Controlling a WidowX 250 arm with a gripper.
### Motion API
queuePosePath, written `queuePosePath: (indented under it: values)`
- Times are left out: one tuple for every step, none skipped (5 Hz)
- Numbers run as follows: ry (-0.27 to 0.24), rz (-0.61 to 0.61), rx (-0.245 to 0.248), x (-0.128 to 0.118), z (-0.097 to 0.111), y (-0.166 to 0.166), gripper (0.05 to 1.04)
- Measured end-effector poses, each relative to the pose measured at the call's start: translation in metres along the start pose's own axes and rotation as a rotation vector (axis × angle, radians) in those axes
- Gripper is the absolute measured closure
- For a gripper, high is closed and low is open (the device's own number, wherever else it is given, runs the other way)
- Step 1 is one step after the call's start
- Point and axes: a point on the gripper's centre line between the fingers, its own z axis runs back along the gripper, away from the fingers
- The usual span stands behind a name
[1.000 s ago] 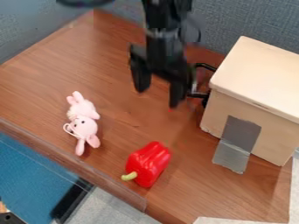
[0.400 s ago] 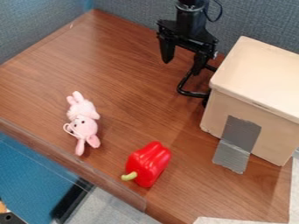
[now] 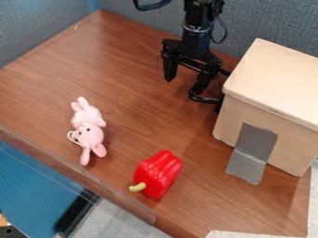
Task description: Open the drawer.
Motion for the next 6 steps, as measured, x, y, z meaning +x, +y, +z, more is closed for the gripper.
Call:
queuePosePath:
  values:
    - [0.048,0.0,-0.007,-0.01,-0.015,-0.001,0.119]
    - [0.059,0.006,-0.012,-0.016,-0.02,-0.002,0.389]
    - [0.057,0.0,-0.014,-0.016,-0.019,-0.003,0.683]
    - [0.06,0.019,-0.009,-0.018,-0.019,-0.002,0.893]
    - [0.061,0.022,0.015,-0.018,-0.02,0.006,0.935]
    - [0.057,0.034,0.05,-0.019,-0.016,0.026,0.938]
